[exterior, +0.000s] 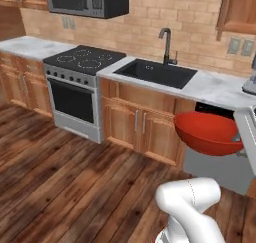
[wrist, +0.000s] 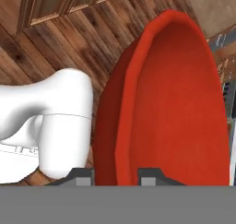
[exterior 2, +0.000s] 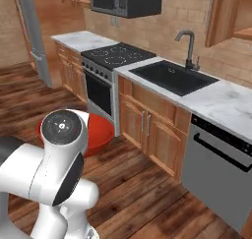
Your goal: Pick up the bowls from the cabinet and place each bowl in front of a stool on the dining counter.
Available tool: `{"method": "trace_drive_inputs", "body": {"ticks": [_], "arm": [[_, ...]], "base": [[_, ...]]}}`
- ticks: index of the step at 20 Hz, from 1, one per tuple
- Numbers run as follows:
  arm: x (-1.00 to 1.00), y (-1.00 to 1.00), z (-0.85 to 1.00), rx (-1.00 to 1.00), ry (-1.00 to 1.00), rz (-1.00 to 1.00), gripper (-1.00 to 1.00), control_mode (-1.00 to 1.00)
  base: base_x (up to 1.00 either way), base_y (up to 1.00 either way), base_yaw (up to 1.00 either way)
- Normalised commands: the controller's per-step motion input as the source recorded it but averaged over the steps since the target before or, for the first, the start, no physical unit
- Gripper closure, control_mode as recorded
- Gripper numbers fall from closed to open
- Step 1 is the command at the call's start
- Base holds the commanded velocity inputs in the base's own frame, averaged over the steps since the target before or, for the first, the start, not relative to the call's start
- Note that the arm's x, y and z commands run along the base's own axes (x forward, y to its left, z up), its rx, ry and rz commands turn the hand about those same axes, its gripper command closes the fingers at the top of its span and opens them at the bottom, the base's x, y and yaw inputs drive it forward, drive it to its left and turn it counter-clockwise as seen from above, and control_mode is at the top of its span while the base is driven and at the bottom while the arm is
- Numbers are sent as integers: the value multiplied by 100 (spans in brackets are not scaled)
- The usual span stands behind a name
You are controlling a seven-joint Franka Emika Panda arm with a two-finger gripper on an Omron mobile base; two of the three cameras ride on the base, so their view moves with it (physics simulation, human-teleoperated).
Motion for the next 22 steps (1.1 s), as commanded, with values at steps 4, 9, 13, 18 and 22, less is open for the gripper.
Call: {"method": "trace_drive_inputs", "body": {"ticks": [4, 9, 13, 18, 22], "arm": [[0, 0, 0, 0, 0, 0, 100, 100], [0, 0, 0, 0, 0, 0, 100, 100], [0, 0, 0, 0, 0, 0, 100, 100], [0, 0, 0, 0, 0, 0, 100, 100], [0, 0, 0, 0, 0, 0, 100, 100]], "base": [[-21, -3, 69], [-15, -5, 70], [-6, -1, 71], [-9, -1, 68], [-10, 26, 49]]}}
